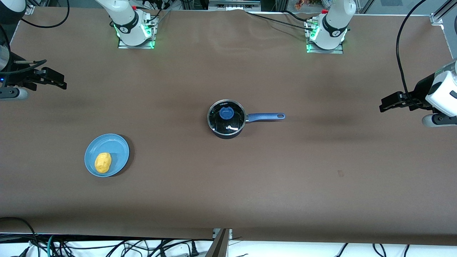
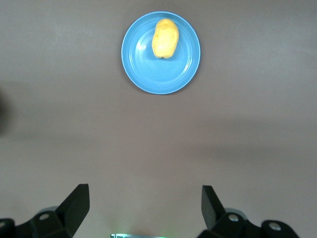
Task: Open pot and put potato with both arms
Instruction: 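Reach the left gripper to the glass lid knob on the black saucepan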
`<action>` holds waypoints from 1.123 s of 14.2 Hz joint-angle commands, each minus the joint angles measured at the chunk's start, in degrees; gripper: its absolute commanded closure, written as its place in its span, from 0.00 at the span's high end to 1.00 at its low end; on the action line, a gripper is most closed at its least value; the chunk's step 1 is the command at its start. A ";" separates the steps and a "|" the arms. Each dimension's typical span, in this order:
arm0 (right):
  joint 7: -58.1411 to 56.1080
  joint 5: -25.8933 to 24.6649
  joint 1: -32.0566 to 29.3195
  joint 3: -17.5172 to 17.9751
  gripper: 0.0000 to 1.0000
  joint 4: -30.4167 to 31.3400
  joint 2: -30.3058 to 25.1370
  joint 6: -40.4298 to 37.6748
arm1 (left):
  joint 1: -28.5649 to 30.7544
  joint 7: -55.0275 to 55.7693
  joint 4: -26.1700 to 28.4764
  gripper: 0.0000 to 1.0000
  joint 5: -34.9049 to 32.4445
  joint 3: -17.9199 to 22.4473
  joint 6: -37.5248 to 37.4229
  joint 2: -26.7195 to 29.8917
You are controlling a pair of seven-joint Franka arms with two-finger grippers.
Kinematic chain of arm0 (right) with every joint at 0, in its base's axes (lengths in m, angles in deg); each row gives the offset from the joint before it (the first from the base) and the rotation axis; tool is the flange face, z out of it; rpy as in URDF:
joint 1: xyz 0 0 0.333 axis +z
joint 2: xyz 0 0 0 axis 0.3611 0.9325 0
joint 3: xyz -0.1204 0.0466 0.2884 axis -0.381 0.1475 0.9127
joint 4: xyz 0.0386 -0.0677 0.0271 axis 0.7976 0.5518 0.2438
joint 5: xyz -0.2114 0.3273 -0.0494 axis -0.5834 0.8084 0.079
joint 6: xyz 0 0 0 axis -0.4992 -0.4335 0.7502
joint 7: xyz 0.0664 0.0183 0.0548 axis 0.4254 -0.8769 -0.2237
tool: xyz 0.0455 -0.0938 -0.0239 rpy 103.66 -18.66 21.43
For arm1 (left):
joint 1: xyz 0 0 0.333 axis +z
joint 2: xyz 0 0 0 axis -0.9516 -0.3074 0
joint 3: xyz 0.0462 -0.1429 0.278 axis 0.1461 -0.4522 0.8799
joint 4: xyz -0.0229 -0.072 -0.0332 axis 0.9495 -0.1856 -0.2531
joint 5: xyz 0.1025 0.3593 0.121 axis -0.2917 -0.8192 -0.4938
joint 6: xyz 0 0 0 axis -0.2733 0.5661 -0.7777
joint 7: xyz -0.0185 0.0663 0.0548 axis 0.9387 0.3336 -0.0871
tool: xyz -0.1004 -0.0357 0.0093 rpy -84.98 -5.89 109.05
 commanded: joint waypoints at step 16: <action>0.14 -0.74 -0.11 -0.26 1.00 -1.08 -0.04 -1.59 | -30.89 45.18 -6.20 1.00 1.23 -0.70 14.73 -17.80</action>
